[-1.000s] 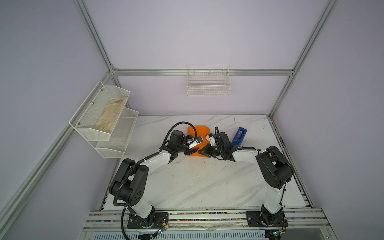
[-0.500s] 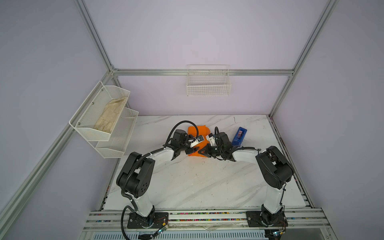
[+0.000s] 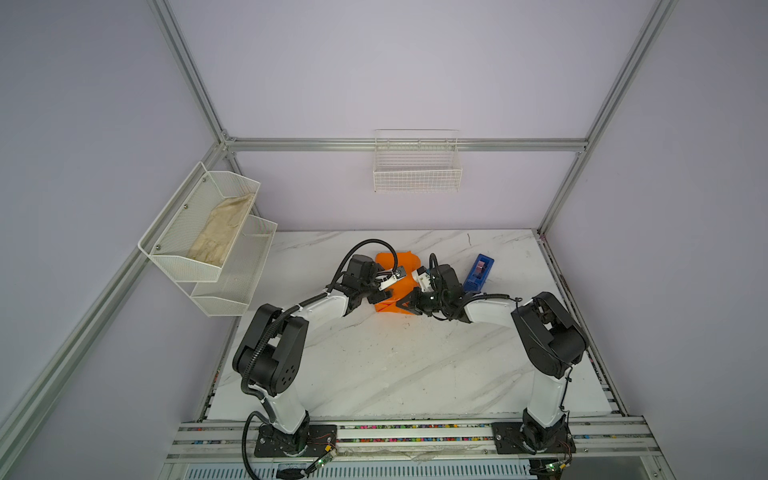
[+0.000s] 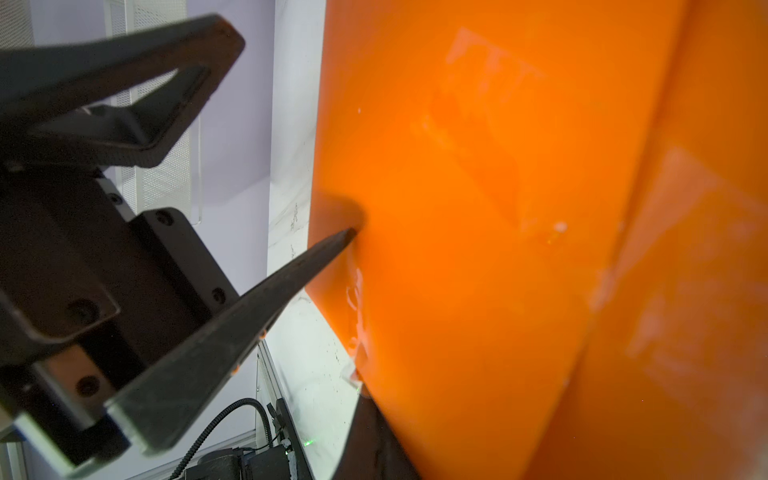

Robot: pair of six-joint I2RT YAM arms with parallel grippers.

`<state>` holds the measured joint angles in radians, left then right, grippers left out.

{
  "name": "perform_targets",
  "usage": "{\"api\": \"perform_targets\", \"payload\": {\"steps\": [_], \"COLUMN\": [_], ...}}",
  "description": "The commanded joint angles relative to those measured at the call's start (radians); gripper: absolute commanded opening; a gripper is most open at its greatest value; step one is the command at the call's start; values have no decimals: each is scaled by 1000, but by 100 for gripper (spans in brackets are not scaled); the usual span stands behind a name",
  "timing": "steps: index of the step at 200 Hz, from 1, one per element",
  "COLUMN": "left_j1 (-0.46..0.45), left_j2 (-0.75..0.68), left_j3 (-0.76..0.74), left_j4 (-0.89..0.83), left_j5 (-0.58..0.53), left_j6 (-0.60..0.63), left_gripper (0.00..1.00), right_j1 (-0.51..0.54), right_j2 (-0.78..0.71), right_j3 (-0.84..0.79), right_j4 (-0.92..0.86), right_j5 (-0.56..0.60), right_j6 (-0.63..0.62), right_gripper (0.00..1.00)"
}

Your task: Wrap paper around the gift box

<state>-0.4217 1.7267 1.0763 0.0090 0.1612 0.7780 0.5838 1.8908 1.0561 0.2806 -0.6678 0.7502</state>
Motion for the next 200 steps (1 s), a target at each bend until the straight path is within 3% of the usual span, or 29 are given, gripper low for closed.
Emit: {"api": "perform_targets", "payload": {"steps": [1, 45, 67, 85, 144, 200], "left_j1": [0, 0, 0, 0, 0, 6], "left_j2": [-75, -117, -100, -73, -7, -71], "left_j3": [87, -3, -68, -74, -66, -122], "left_j4": [-44, -44, -26, -16, 14, 34], "left_j5": [77, 113, 110, 80, 92, 80], "left_j6": [12, 60, 173, 167, 163, 172], "left_gripper": [71, 73, 85, 89, 89, 89], "right_j1": [5, 6, 5, 6, 5, 5], "right_j2": [5, 5, 8, 9, 9, 14], "right_j3": [19, 24, 28, 29, 24, 32], "right_j4": [12, 7, 2, 2, 12, 6], "right_j5": [14, 14, 14, 14, 17, 19], "right_j6": [1, 0, -5, -4, 8, 8], "right_gripper": [0, 0, 0, 0, 0, 0]}}
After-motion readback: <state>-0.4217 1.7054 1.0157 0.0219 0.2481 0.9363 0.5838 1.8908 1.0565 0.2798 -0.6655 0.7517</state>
